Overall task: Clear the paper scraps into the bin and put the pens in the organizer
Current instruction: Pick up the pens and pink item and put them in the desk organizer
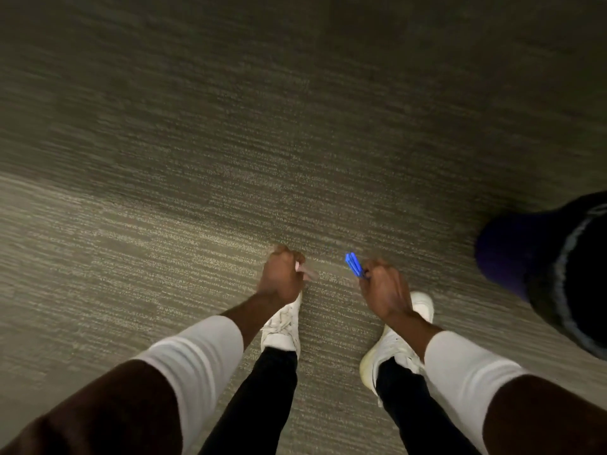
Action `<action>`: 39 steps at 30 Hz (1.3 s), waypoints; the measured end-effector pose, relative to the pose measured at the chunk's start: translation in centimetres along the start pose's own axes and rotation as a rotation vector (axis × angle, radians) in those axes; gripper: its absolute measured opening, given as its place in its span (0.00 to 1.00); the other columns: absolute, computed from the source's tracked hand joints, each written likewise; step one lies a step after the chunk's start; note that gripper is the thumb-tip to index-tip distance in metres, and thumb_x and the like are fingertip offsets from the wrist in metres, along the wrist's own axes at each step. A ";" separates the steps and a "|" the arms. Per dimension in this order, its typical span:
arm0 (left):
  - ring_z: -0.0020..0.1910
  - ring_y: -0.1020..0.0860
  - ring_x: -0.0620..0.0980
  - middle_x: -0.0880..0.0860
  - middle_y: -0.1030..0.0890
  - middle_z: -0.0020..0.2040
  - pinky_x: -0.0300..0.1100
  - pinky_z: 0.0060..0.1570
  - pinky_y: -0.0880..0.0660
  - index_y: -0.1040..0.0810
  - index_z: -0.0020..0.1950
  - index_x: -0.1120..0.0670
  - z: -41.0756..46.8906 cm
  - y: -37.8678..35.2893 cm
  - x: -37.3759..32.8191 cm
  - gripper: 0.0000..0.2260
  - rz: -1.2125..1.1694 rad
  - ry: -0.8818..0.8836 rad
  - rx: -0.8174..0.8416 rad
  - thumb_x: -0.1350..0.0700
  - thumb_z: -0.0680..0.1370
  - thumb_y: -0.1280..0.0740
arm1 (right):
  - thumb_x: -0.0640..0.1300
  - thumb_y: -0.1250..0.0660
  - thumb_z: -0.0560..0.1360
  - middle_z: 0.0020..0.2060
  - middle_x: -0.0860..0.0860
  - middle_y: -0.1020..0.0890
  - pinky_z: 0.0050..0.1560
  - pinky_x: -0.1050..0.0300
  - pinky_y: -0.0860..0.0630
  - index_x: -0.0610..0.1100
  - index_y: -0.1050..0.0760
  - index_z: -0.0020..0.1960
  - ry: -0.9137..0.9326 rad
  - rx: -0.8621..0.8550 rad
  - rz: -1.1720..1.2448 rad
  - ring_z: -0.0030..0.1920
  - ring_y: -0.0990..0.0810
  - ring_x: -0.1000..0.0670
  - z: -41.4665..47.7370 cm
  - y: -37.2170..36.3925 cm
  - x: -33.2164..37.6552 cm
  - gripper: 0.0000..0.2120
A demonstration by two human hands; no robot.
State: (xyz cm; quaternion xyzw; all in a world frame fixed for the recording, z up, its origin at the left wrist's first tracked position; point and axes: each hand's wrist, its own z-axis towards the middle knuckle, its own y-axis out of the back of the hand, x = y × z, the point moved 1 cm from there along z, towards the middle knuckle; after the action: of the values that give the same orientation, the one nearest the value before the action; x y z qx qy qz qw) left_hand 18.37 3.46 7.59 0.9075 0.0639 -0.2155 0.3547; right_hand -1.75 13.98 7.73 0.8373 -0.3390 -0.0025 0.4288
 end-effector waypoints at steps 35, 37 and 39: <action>0.41 0.14 0.40 0.43 0.12 0.42 0.48 0.48 0.14 0.13 0.54 0.46 -21.2 25.0 -37.2 0.14 -0.464 -0.212 -0.328 0.57 0.71 0.18 | 0.49 0.19 0.68 0.35 0.58 0.19 0.39 0.56 0.20 0.54 0.21 0.38 -0.085 -0.436 0.551 0.34 0.19 0.59 -22.1 43.2 0.3 0.10; 0.42 0.14 0.38 0.42 0.12 0.44 0.49 0.50 0.15 0.14 0.57 0.46 -22.1 25.9 -39.0 0.15 -0.418 -0.230 -0.336 0.56 0.72 0.19 | 0.49 0.19 0.68 0.34 0.58 0.18 0.38 0.60 0.22 0.53 0.21 0.38 -0.084 -0.452 0.562 0.33 0.20 0.60 -23.4 45.1 -0.3 0.10; 0.43 0.15 0.37 0.41 0.13 0.44 0.49 0.49 0.15 0.15 0.56 0.45 -23.2 26.8 -40.9 0.14 -0.389 -0.254 -0.344 0.56 0.72 0.20 | 0.49 0.19 0.68 0.34 0.57 0.18 0.37 0.65 0.24 0.53 0.21 0.38 -0.078 -0.467 0.587 0.34 0.19 0.59 -24.7 47.0 -0.8 0.10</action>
State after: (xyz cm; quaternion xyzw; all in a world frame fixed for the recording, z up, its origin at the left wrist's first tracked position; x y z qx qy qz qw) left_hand -3.18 0.70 57.23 0.7704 0.2274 -0.3774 0.4608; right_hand -21.65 13.16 56.96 0.5836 -0.5709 0.0115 0.5773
